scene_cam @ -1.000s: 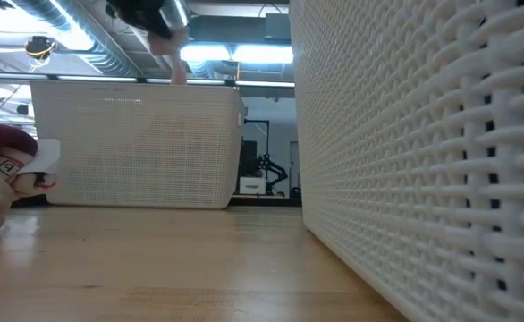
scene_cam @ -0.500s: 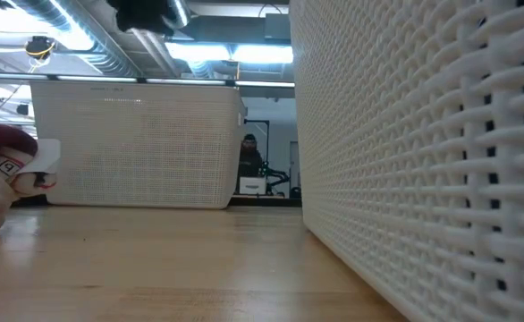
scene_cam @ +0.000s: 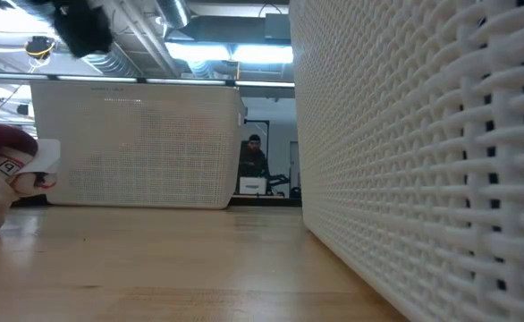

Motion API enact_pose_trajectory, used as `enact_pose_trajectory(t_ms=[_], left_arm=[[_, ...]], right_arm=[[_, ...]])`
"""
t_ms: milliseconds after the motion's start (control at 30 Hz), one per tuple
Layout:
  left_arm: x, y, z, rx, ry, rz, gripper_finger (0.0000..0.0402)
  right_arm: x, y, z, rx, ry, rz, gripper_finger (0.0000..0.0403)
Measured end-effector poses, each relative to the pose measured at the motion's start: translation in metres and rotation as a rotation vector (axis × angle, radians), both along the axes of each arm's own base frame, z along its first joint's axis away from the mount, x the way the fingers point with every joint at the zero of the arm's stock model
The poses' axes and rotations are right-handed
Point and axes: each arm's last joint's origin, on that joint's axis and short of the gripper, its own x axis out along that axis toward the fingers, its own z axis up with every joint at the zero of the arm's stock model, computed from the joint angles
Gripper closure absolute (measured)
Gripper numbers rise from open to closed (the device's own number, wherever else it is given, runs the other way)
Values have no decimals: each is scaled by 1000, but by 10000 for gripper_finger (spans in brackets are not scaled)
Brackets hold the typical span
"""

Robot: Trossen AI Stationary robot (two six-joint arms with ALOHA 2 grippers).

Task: Sort clothes
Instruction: Put the white striped sock into the top white bin

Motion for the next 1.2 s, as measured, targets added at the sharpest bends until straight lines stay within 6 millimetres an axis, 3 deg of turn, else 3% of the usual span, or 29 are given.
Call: enact_pose_trajectory(t_ms=[300, 467, 967, 1067, 1200], left_arm=[[4, -42, -53, -5, 190, 48, 196], [10, -58, -67, -15, 205, 23, 196], [23, -73, -102, 67, 313, 10, 197], [24, -73, -105, 78, 321, 4, 213], [24, -73, -105, 96, 322, -17, 277]], right_arm=[[0, 0, 0, 1, -1, 0, 115], [0, 0, 0, 1, -1, 0, 115], [0, 0, 0, 4, -4, 0, 115], [0, 0, 1, 5, -5, 0, 115], [0, 0, 1, 5, -5, 0, 115]])
